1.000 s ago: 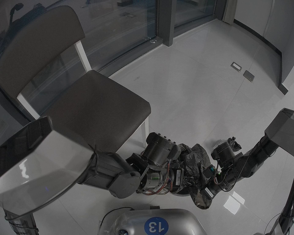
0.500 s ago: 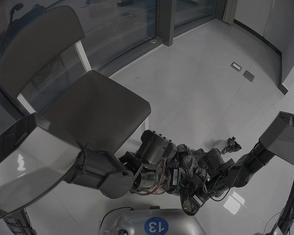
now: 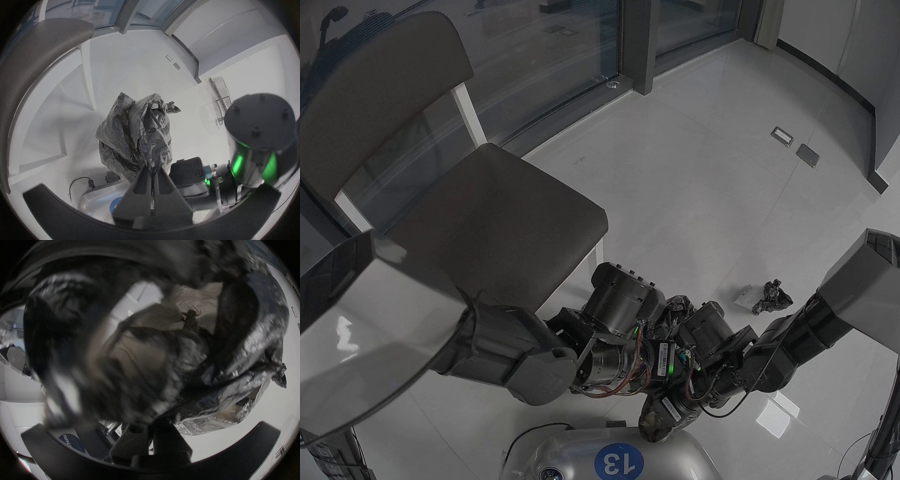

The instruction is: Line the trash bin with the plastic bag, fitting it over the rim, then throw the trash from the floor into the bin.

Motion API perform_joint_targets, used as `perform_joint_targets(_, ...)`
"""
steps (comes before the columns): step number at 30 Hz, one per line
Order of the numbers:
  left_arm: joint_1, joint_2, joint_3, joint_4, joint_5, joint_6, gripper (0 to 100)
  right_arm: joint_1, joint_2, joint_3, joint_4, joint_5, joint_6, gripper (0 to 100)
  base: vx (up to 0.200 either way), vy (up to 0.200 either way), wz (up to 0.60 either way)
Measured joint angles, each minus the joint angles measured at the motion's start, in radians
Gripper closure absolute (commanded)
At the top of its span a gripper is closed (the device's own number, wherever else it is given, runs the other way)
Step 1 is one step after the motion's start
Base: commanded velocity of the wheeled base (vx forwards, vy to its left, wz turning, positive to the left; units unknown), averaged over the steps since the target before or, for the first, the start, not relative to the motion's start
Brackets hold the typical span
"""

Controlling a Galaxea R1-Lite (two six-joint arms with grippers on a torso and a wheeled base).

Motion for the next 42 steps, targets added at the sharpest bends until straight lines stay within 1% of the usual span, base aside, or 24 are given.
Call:
perform_joint_targets(5, -0.003, 0.007, -0.011, 0.004, 0.002, 0.001, 100, 0.012, 0.013, -0.023, 0.0, 0.005, 0.016, 100, 0.0, 0.0, 0.0)
perform_joint_targets(7, -0.004, 0.009, -0.013, 0.004, 0.004, 0.001, 100, 0.007, 0.015, -0.023, -0.001, 0.007, 0.026, 100, 0.0, 0.0, 0.0)
perform_joint_targets(10, -0.006, 0.011, -0.018, -0.001, 0.004, 0.001, 100, -0.013, 0.019, -0.023, -0.009, 0.007, 0.062, 100, 0.0, 0.0, 0.0)
perform_joint_targets(14, -0.009, 0.017, -0.031, 0.0, -0.001, 0.001, 100, -0.059, 0.024, -0.024, -0.038, 0.007, 0.083, 100, 0.0, 0.0, 0.0)
perform_joint_targets(22, -0.01, 0.052, -0.093, 0.018, 0.0, 0.001, 100, -0.176, 0.041, -0.026, -0.051, 0.005, 0.088, 100, 0.0, 0.0, 0.0)
perform_joint_targets(24, -0.015, 0.058, -0.099, 0.019, 0.0, 0.001, 100, -0.182, 0.043, -0.025, -0.05, 0.006, 0.088, 100, 0.0, 0.0, 0.0)
perform_joint_targets(28, -0.018, 0.066, -0.104, 0.021, 0.002, 0.001, 100, -0.147, 0.05, -0.024, -0.049, 0.009, 0.108, 100, 0.0, 0.0, 0.0)
perform_joint_targets(31, -0.02, 0.068, -0.106, 0.021, 0.002, 0.001, 100, -0.106, 0.059, -0.03, -0.05, 0.011, 0.153, 100, 0.0, 0.0, 0.0)
perform_joint_targets(34, -0.019, 0.069, -0.106, 0.03, 0.01, 0.001, 100, -0.057, 0.071, -0.051, -0.048, 0.015, 0.226, 100, 0.0, 0.0, 0.0)
perform_joint_targets(36, -0.016, 0.069, -0.106, 0.037, 0.017, 0.001, 100, -0.031, 0.081, -0.073, -0.048, 0.017, 0.257, 100, 0.0, 0.0, 0.0)
perform_joint_targets(38, -0.014, 0.073, -0.111, 0.049, 0.022, 0.001, 100, -0.007, 0.094, -0.099, -0.053, 0.021, 0.267, 100, 0.0, 0.0, 0.0)
perform_joint_targets(42, -0.013, 0.089, -0.142, 0.05, 0.025, 0.001, 100, 0.0, 0.12, -0.131, -0.051, 0.021, 0.273, 100, 0.0, 0.0, 0.0)
